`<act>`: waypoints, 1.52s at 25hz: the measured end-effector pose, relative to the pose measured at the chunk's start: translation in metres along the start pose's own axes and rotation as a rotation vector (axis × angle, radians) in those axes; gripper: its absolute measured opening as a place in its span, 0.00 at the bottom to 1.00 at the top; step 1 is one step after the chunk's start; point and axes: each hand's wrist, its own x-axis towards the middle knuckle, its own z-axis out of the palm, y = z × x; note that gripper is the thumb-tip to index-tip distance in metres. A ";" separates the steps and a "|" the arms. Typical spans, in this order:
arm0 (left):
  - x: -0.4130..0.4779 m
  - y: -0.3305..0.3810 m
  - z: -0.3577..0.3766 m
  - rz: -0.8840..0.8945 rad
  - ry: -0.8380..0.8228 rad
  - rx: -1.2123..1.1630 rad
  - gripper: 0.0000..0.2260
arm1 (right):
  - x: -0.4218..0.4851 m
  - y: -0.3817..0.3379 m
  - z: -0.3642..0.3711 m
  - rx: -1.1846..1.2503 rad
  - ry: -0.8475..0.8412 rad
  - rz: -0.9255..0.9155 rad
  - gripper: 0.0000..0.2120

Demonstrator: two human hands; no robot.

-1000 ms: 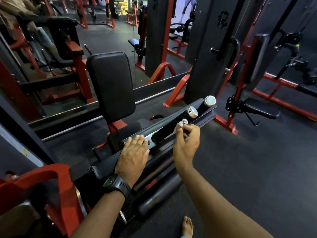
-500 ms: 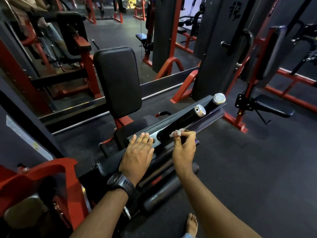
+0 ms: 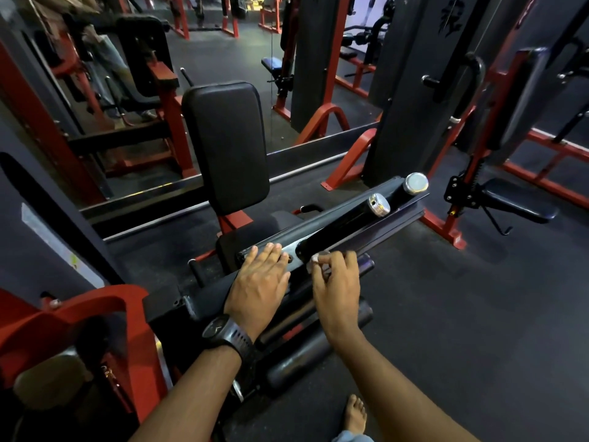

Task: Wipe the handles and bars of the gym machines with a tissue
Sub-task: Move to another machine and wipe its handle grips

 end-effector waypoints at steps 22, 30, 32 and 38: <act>-0.001 -0.002 0.003 -0.017 0.008 -0.068 0.21 | 0.065 -0.075 -0.039 -1.135 -0.438 -0.688 0.13; -0.001 -0.002 0.003 -0.008 0.007 -0.067 0.20 | 0.071 -0.085 -0.067 -1.246 -0.401 -0.713 0.13; -0.001 -0.002 0.002 -0.012 0.008 -0.062 0.18 | 0.073 -0.081 -0.075 -1.188 -0.358 -0.669 0.12; -0.001 -0.002 0.005 0.004 0.018 -0.024 0.15 | 0.066 -0.034 -0.100 -0.982 -0.002 -0.918 0.12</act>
